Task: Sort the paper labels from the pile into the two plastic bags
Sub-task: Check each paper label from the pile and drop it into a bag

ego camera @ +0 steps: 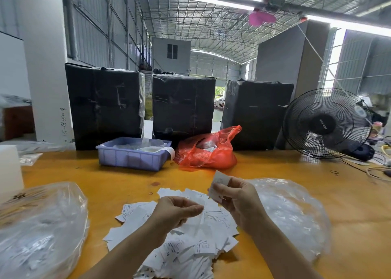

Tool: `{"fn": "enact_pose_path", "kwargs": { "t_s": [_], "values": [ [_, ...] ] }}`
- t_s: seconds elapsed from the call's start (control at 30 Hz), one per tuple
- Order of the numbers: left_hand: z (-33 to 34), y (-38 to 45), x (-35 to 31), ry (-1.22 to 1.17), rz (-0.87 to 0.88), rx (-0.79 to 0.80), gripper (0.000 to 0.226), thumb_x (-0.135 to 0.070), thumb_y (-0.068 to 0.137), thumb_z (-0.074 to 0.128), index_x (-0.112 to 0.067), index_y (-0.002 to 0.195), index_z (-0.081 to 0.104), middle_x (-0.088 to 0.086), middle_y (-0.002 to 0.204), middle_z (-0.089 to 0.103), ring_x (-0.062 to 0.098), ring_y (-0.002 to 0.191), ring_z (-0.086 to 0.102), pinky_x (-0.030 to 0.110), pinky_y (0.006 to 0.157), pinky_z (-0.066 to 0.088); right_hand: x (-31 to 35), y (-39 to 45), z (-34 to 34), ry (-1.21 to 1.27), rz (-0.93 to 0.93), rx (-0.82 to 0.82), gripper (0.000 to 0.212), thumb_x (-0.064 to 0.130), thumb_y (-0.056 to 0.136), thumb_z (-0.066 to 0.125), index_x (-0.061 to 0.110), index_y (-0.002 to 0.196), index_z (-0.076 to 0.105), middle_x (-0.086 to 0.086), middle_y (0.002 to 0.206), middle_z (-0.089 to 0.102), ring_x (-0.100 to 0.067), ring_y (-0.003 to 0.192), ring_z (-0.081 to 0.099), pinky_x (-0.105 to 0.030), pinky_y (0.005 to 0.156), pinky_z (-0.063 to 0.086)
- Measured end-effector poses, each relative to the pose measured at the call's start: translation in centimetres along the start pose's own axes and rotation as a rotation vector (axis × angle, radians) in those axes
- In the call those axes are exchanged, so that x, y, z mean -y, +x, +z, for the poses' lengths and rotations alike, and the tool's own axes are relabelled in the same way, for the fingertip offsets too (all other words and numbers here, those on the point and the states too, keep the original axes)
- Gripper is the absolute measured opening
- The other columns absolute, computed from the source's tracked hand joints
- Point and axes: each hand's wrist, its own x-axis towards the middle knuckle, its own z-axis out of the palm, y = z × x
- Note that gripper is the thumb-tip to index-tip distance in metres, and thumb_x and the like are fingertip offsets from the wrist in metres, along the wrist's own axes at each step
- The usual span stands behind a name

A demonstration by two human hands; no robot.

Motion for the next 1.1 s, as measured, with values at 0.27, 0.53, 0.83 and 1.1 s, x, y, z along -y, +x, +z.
{"fn": "enact_pose_path", "kwargs": {
  "t_s": [0.27,0.53,0.83,1.1],
  "values": [
    [0.3,0.3,0.1,-0.006,-0.036,0.046,0.027,-0.027,0.043,0.087,-0.010,0.060,0.074,0.001,0.046,0.050,0.008,0.040,0.036,0.017,0.042,0.028,-1.0,0.0,1.1,-0.090,-0.029,-0.022,0.013,0.010,0.074,0.073,0.009,0.082,0.062,-0.002,0.066,0.068,-0.015,0.067,0.062,-0.024,0.064,0.050],
    [0.4,0.4,0.4,0.000,-0.045,0.048,0.029,-0.029,0.039,0.087,-0.012,0.056,0.072,0.002,0.045,0.048,0.009,0.040,0.034,0.018,0.040,0.024,-1.7,0.3,1.3,-0.116,-0.104,-0.117,0.012,0.013,0.077,0.073,0.013,0.077,0.061,-0.003,0.064,0.067,-0.014,0.061,0.060,-0.024,0.059,0.050],
    [0.2,0.5,0.7,-0.023,-0.046,0.018,0.032,-0.030,0.034,0.089,-0.014,0.050,0.066,0.001,0.046,0.050,0.009,0.038,0.036,0.019,0.040,0.026,-2.7,-0.3,1.1,-0.184,-0.160,-0.146,0.012,0.016,0.080,0.072,0.010,0.083,0.061,-0.011,0.073,0.069,-0.024,0.069,0.064,-0.032,0.065,0.052],
    [0.3,0.2,0.5,-0.039,-0.070,0.026,0.035,-0.033,0.041,0.088,-0.014,0.070,0.078,-0.002,0.048,0.052,0.006,0.040,0.038,0.018,0.044,0.028,-2.1,-0.7,1.4,-0.222,-0.229,-0.149,0.014,0.019,0.082,0.069,0.011,0.087,0.058,-0.012,0.078,0.070,-0.021,0.073,0.066,-0.025,0.062,0.052]
  ]
}}
